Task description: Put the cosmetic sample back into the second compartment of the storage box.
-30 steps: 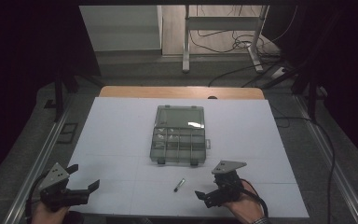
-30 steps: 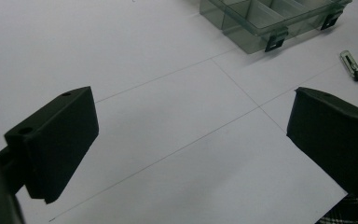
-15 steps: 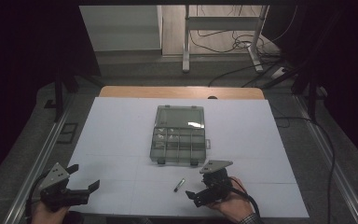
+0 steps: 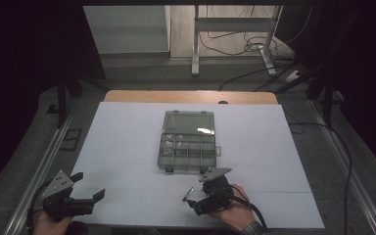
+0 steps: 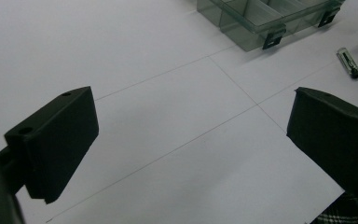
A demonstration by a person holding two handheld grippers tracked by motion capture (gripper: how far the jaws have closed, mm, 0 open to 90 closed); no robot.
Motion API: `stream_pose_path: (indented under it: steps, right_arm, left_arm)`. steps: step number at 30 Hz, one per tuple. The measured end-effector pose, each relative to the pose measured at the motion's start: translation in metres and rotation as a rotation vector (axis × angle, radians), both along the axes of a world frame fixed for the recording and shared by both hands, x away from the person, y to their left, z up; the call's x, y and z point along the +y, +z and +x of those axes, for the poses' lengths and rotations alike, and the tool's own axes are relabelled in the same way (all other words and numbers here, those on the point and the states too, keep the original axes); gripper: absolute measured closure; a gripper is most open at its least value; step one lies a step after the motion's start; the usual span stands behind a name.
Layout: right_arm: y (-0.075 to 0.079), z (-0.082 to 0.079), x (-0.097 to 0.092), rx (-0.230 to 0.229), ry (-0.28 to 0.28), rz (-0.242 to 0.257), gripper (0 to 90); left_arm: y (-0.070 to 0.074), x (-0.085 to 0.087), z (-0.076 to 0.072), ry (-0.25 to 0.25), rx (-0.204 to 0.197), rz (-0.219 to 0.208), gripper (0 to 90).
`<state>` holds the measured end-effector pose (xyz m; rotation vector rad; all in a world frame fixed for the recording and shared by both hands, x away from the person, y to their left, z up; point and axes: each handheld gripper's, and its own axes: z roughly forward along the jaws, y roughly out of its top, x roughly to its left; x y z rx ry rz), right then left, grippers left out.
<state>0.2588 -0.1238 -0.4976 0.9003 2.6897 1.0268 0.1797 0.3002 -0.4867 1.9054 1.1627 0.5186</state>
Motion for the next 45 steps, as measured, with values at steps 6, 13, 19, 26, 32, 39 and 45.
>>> stream_pose_path:
  steps: [6, 13, 19, 26, 32, 39, 45]
  right_arm:
    - [-0.005, 0.0, 0.01, -0.014, 0.015, -0.025, 13.8]
    - [-0.014, 0.003, 0.022, -0.017, 0.01, -0.043, 19.9]
    - [-0.022, 0.003, 0.033, -0.025, -0.005, -0.074, 22.9]
    - [-0.028, 0.001, 0.041, -0.058, -0.009, -0.121, 35.1]
    - [-0.026, 0.001, 0.041, -0.053, -0.01, -0.122, 39.6]
    - [-0.023, 0.004, 0.038, -0.052, -0.006, -0.091, 39.6]
    - [-0.02, 0.007, 0.034, -0.055, 0.005, -0.077, 39.6]
  left_arm:
    - [0.0, 0.0, 0.0, -0.001, 0.004, -0.004, 2.5]
    - [0.0, 0.0, 0.001, -0.004, 0.005, 0.0, 2.5]
    - [0.0, 0.001, 0.001, -0.008, 0.008, 0.0, 2.6]
    - [0.0, 0.001, 0.001, -0.011, 0.006, 0.003, 2.5]
    - [0.0, 0.001, 0.001, -0.013, 0.007, 0.004, 2.5]
    - [0.0, 0.0, 0.001, -0.015, 0.01, 0.004, 2.5]
    - [0.0, -0.001, 0.001, -0.019, 0.011, 0.014, 2.6]
